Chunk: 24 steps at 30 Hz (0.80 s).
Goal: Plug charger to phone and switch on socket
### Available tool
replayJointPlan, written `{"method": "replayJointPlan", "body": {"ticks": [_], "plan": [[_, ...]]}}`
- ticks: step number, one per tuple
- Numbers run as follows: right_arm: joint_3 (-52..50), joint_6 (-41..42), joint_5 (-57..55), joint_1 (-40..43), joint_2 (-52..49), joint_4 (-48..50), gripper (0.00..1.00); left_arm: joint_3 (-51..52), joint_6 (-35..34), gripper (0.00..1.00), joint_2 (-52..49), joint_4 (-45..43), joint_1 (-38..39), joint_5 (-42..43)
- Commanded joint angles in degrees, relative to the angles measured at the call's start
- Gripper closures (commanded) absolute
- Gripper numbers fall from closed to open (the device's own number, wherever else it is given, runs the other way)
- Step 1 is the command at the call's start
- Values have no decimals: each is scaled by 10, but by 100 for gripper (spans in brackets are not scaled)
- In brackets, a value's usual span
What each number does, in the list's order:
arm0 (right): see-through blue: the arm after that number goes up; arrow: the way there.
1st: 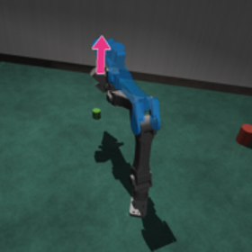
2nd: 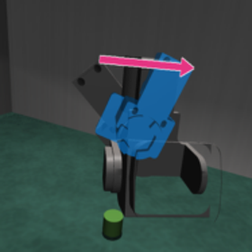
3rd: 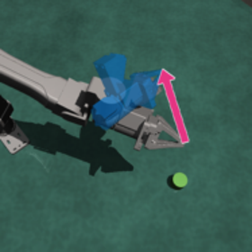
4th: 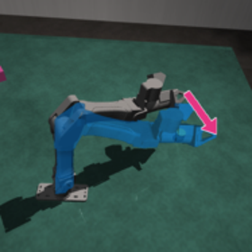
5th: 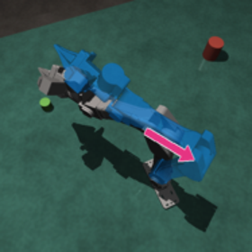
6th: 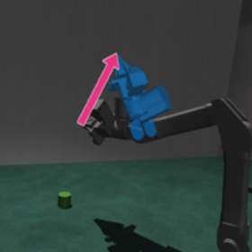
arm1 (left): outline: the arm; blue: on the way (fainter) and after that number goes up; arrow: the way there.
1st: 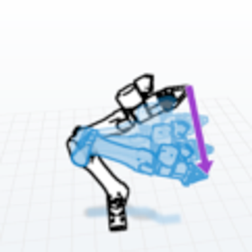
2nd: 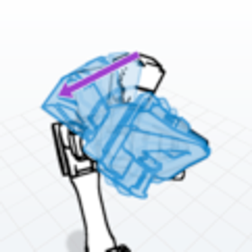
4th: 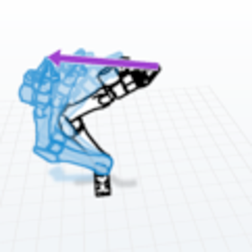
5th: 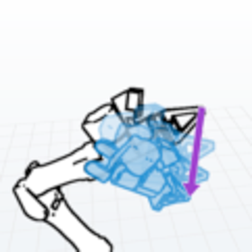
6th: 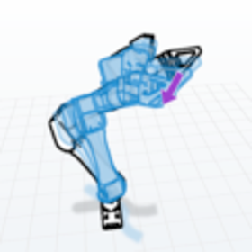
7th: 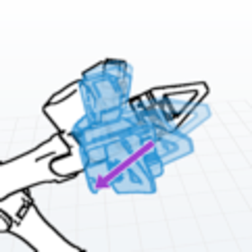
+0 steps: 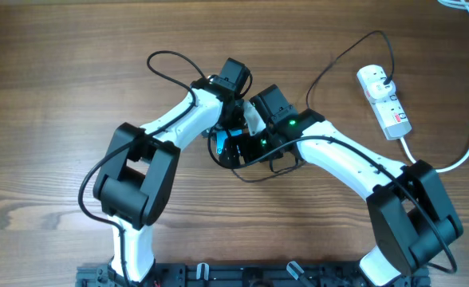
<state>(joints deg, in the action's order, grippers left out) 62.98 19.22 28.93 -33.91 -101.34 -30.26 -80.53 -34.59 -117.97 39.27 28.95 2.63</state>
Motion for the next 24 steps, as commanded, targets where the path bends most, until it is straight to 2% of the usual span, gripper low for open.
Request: {"method": "replayJointPlan", "body": {"ticks": [1,6,9,11,14,17,19,24], "plan": [[3,-31,37,-9,11,0,0,0,-6,9,-33,26,0,-25],[3,-25,8,-6,11,-11,0,0,-2,17,-33,68,-43,-28],[3,-25,4,3,11,-12,0,0,-2,17,-33,84,-69,-27],[3,-20,-8,28,12,-12,0,0,18,15,-33,83,-76,-25],[3,-2,-6,111,21,-11,0,-5,29,9,-32,75,-75,-25],[3,-15,-11,188,23,-31,0,-57,28,5,-21,79,-73,-4],[3,-28,-13,204,22,-37,0,-82,26,3,-13,75,-67,28],[3,-26,-39,207,22,-35,0,-80,8,0,-30,66,-31,11]]}}
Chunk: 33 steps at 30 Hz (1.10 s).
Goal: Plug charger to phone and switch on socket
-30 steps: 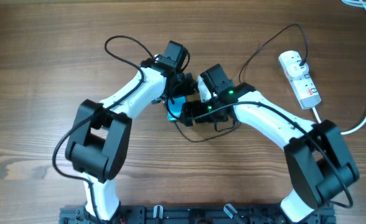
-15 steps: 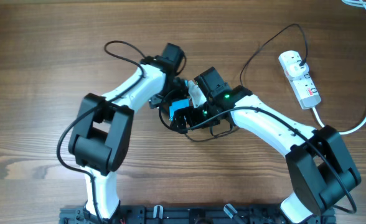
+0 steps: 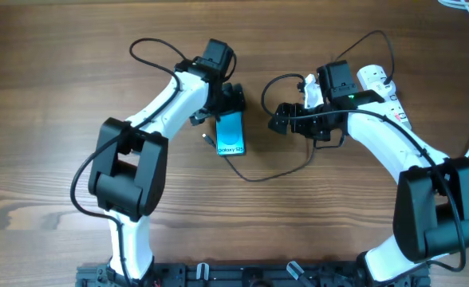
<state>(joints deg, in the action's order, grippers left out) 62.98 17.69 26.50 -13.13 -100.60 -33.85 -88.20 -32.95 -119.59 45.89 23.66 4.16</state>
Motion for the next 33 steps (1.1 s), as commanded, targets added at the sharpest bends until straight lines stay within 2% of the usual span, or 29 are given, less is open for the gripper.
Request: {"method": "replayJointPlan", "body": {"ticks": [1,3,8,27,33], "plan": [[3,-10,-15,-1,15,6,0,-1,-10,0,-23,-1,32,-18],[3,-11,-15,-1,15,15,0,2,-23,0,-38,2,46,-45],[3,-10,-15,-1,15,17,0,2,-25,0,-66,1,62,-45],[3,-10,-15,-1,15,19,0,2,-13,0,-68,24,61,-82],[3,-10,-15,-1,15,19,0,2,8,21,-68,28,62,-81]]}}
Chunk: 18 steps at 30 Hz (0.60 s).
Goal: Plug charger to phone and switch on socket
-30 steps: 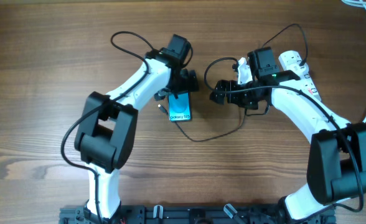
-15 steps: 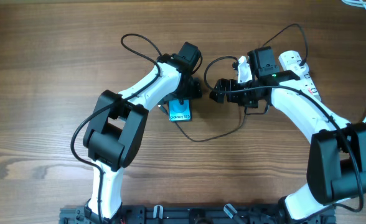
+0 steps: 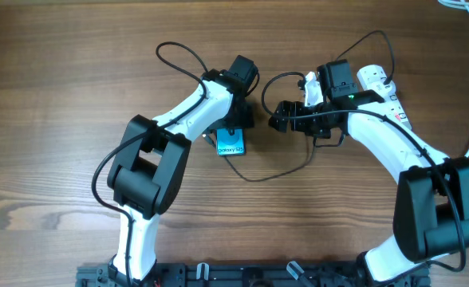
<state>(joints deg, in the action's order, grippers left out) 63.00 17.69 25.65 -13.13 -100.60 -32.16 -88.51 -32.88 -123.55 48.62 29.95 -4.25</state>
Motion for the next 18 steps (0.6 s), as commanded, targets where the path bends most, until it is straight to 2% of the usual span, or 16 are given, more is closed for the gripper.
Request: {"method": "replayJointPlan", "body": {"ticks": [1,4,9,13,15,18], "plan": [[3,-10,-6,-1,15,2,0,5,7,24,-28,1,-1,3],[3,-10,-6,-1,15,2,0,5,7,34,-28,0,-1,3],[3,-10,-6,-1,15,2,0,5,7,34,-28,3,-20,18],[3,20,0,-1,15,12,0,5,12,34,-28,5,-55,118],[3,49,10,-3,15,-1,0,5,43,34,-28,5,-74,183],[3,0,57,-28,13,-1,3,5,77,33,-28,5,-94,255]]}}
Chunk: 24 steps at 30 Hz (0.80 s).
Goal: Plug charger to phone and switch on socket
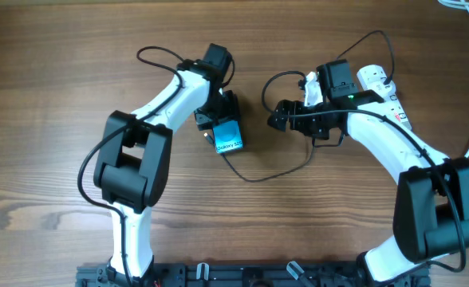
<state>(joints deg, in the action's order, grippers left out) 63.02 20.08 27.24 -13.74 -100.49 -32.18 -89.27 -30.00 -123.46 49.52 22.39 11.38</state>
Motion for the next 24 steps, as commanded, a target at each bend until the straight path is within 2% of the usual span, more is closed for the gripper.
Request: {"method": "replayJointPlan", "body": {"ticks": [1,3,5,6,9,12,14,16,19,22,24], "plan": [[2,-23,41,-34,9,0,4,13,59,33,-29,-4,-23,114],[2,-23,51,-62,-8,14,6,13,78,32,-29,-4,-25,135],[2,-20,76,-81,-30,35,12,13,101,32,-29,-4,-25,162],[2,-19,91,-88,-44,49,17,13,103,32,-29,-3,-25,172],[2,-21,155,-103,-90,93,22,13,103,29,-29,0,-25,176],[2,-20,196,-103,-120,126,22,13,130,29,-29,3,-25,219],[2,-18,203,-103,-132,150,25,13,133,28,-29,3,-25,249],[2,-8,202,-103,-135,170,31,13,133,28,-29,3,-25,249],[2,21,201,-103,-135,193,45,13,133,28,-29,3,-25,248],[2,31,198,-103,-135,173,55,13,133,28,-29,2,-25,248],[2,31,198,-103,-135,155,58,13,133,28,-29,2,-25,248]]}}
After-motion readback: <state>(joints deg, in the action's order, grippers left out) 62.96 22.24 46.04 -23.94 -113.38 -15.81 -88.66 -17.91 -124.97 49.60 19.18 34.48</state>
